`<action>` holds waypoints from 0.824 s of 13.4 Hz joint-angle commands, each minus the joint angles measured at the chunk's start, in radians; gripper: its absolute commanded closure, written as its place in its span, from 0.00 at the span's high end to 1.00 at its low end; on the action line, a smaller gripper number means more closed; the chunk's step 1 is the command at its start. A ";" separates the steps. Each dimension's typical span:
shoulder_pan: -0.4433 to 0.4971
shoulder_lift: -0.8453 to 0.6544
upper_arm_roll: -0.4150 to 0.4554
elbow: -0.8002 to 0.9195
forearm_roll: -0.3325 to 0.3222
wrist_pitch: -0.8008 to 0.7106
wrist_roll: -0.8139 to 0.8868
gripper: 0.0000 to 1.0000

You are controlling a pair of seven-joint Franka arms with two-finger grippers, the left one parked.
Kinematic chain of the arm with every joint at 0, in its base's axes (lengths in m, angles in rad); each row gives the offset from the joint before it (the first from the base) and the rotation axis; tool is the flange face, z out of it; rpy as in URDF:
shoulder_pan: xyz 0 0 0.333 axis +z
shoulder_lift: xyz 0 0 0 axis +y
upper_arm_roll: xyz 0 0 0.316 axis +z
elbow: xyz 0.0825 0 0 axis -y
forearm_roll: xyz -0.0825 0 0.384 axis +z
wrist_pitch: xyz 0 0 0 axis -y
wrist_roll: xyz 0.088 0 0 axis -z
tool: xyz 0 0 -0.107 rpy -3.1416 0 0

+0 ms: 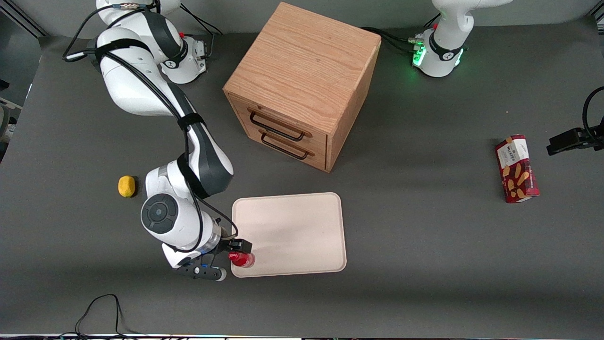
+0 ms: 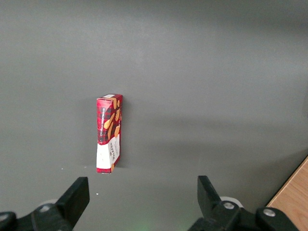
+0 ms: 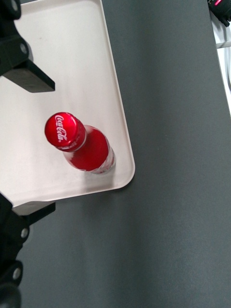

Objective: Place coke bottle on tray

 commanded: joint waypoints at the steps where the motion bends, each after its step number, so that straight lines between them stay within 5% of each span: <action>1: 0.004 0.006 -0.002 0.028 -0.016 -0.009 0.026 1.00; 7: -0.019 -0.098 -0.002 -0.011 -0.023 -0.246 -0.073 1.00; 11: -0.092 -0.337 -0.005 -0.313 0.033 -0.241 -0.117 1.00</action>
